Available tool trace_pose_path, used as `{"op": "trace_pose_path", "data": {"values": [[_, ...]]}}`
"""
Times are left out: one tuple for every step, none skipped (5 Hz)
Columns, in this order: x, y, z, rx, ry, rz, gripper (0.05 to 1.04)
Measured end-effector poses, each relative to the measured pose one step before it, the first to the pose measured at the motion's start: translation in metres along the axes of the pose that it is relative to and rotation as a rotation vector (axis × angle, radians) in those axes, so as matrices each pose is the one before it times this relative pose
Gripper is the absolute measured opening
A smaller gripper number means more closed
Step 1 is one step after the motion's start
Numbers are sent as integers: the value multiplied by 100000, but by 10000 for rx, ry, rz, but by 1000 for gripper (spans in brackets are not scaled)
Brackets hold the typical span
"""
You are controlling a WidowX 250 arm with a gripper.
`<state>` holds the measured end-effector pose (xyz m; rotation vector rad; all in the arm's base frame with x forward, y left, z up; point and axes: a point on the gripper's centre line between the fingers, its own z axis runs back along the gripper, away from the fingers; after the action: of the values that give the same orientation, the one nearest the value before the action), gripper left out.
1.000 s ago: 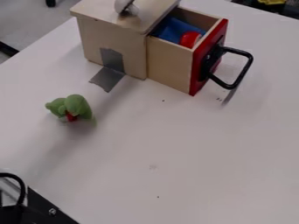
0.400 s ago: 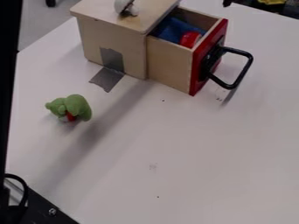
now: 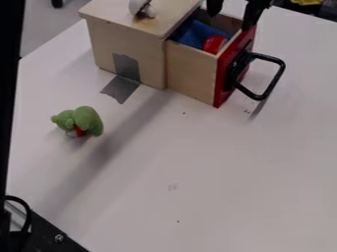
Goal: Put the red brush on the table
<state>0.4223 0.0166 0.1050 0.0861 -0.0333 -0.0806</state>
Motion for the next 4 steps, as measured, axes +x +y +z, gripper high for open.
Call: {"op": "trace_pose_path", "data": {"values": [[-359,753,-362,98,128,89,1001],[-346,374,-521,33,134,17,987],[-511,616,487,41,-106,192,935],[-78,229,-106,-45,19,68,854]]}}
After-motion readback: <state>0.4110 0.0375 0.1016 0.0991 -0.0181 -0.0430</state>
